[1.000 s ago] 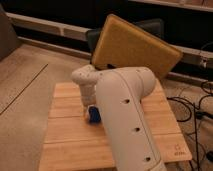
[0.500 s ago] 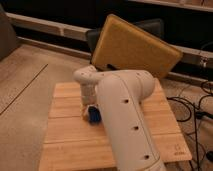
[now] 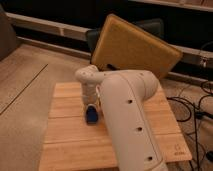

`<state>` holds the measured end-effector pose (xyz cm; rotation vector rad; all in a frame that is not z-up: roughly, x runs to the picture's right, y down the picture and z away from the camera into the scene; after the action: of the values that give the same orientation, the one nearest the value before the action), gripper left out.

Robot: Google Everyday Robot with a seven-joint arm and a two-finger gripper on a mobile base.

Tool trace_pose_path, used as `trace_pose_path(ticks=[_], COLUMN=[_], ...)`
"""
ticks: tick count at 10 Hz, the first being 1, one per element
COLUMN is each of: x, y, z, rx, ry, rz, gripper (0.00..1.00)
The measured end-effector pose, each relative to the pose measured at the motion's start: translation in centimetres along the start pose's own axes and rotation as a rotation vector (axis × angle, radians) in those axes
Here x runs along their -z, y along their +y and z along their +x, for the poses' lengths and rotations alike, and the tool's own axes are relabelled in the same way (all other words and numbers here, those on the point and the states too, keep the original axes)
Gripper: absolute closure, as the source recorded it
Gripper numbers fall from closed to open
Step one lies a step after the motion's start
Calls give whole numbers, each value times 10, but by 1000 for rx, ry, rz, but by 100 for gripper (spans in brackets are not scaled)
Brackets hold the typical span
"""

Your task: Place the white sponge in the ceramic cup

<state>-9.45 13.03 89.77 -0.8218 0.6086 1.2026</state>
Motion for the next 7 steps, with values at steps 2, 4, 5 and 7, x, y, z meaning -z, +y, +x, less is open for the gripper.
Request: trace_pose_path(ticks=[2,4,5,7], x=[46,117,143,184], y=[6,17,12,-10], z=[-20,-35,-36,-31], rx=[20,65,68,49], ry=[-133,-301,-358,-426], rz=[17,80,118,195], gripper=[100,100,100,100])
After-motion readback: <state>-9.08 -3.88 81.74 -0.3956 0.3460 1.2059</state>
